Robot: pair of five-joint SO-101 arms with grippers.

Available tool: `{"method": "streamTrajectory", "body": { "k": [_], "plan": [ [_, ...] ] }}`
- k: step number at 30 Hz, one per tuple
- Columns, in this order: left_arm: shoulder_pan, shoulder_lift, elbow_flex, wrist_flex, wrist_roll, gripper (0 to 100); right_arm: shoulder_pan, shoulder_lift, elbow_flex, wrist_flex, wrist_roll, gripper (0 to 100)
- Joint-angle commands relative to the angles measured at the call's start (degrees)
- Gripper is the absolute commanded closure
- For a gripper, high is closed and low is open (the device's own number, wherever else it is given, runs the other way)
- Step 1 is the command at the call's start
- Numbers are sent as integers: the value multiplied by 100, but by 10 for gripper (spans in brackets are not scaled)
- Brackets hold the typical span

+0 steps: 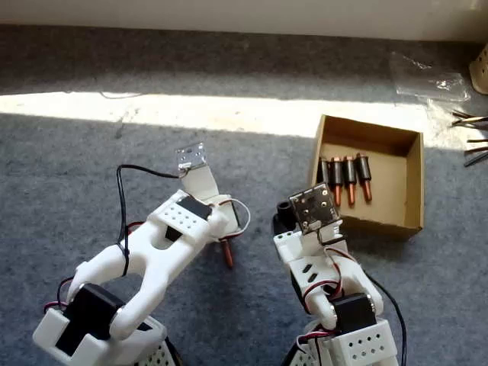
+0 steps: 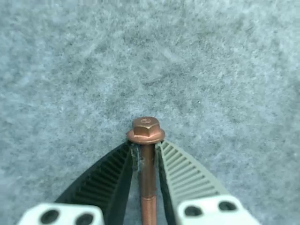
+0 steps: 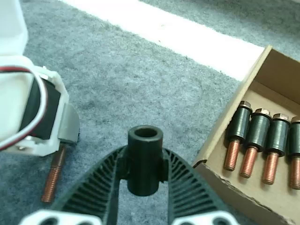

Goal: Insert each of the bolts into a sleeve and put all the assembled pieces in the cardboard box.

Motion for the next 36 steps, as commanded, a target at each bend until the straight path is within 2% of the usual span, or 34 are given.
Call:
{"method": "streamTrajectory", "body": {
  "k": [1,8,11,14,19,24,33,36],
  "plan": [
    [-75,-92,-233,-53,-1240,941,48,-66,-31,-136,70,995],
    [-409,-92,-435,519,-3446,941,48,-66,-31,-154,53,995],
    [-593,-92,-541,554,-4475,941,-4,-66,-31,-154,44,995],
    [-681,-101,-637,554,-5178,941,-277,-66,40,-154,44,995],
    [-681,-119,-813,703,-5468,968,-479,-66,523,-848,70,995],
    [-664,-884,-1165,1503,-5468,995,-488,-66,1042,-1596,70,995],
    [-690,-2844,-1165,2084,-5495,995,-488,-66,1095,-1622,53,995],
    [-690,-3222,-1165,2145,-5864,995,-497,-66,1077,-1631,44,995]
  ]
}}
